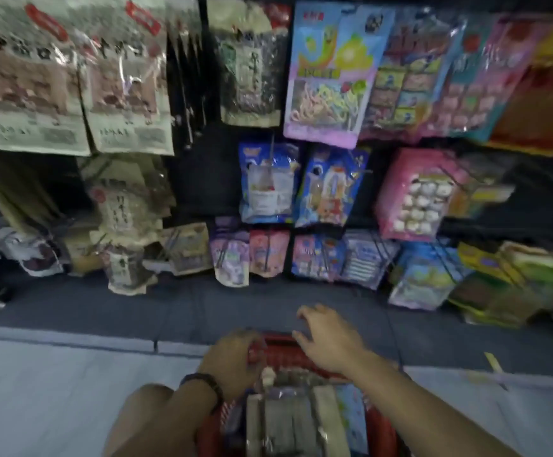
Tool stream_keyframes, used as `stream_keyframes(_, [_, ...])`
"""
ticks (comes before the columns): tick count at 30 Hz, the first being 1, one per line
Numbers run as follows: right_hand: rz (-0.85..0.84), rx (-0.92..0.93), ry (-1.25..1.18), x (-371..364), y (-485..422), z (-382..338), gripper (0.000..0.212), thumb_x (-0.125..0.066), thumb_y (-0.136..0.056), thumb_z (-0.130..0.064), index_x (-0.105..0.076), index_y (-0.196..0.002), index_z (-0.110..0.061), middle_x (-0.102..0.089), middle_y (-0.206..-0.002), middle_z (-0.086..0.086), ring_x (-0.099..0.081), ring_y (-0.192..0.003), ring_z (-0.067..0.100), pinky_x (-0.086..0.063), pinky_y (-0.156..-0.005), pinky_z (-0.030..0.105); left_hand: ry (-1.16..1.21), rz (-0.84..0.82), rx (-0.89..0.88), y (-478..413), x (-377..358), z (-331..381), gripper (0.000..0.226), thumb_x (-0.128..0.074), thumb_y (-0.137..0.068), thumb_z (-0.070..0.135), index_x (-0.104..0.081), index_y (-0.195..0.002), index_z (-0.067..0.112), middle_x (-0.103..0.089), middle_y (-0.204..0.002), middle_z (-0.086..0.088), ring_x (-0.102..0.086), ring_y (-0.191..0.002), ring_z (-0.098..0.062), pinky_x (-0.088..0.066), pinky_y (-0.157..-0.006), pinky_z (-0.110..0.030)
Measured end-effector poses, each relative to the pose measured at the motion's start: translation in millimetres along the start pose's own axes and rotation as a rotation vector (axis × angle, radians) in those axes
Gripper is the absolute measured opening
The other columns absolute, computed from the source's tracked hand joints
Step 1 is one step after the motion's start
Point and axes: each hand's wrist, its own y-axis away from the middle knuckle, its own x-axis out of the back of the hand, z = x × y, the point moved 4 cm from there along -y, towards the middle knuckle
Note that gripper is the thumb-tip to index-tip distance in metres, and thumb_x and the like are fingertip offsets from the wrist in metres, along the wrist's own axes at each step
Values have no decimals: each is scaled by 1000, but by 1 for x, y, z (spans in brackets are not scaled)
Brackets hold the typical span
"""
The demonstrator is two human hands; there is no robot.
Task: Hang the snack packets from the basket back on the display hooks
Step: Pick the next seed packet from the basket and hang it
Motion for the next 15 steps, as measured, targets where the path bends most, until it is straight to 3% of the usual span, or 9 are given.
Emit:
stream_keyframes(3, [-138, -141, -69, -68, 26, 46, 45, -61, -99, -44, -58, -138, -22, -63, -138, 9, -62, -128, 33, -54, -102, 40, 9, -164, 103, 7, -56, -6, 35, -64, -94, 37, -64, -123, 18, -64, -127, -6, -59, -120, -28, -47, -101, -35])
stream_keyframes(5, [-211, -228, -153, -108, 40, 71, 46, -61, -98, -41, -59, -139, -22, -68, -134, 12, -66, -123, 35, -57, -97, 40, 52, -268, 158, 7, -89, -8, 34, -62, -95, 32, -64, -123, 13, -65, -126, -14, -61, -117, -33, -48, -99, -38])
stream_keyframes(8, [-311, -336, -294, -157, 55, 99, 47, -60, -101, -39, -58, -141, -16, -69, -132, 15, -67, -120, 35, -57, -97, 42, 119, -359, 262, 4, -128, -13, 33, -66, -94, 33, -58, -124, 24, -62, -116, -4, -63, -95, -23, -54, -82, -33])
stream_keyframes(11, [-364, -439, -405, -193, 59, 121, 52, -64, -103, -32, -53, -148, -8, -63, -143, 17, -62, -129, 33, -53, -103, 36, 162, -398, 343, -11, -160, -23, 36, -67, -95, 32, -52, -128, 26, -58, -119, 0, -60, -89, -16, -47, -70, -26])
stream_keyframes(13, [-333, -514, -514, -210, 54, 134, 48, -68, -102, -30, -57, -144, -11, -69, -134, 13, -67, -121, 29, -54, -95, 31, 238, -380, 409, -24, -176, -31, 23, -65, -96, 28, -51, -113, 27, -55, -108, 4, -55, -82, -10, -43, -67, -21])
stream_keyframes(15, [-255, -635, -642, -222, 47, 144, 35, -69, -99, -32, -66, -128, -12, -74, -119, 11, -71, -110, 30, -57, -91, 36, 316, -299, 501, -37, -187, -41, 21, -68, -96, 26, -48, -96, 33, -53, -103, 4, -51, -79, -7, -40, -65, -16])
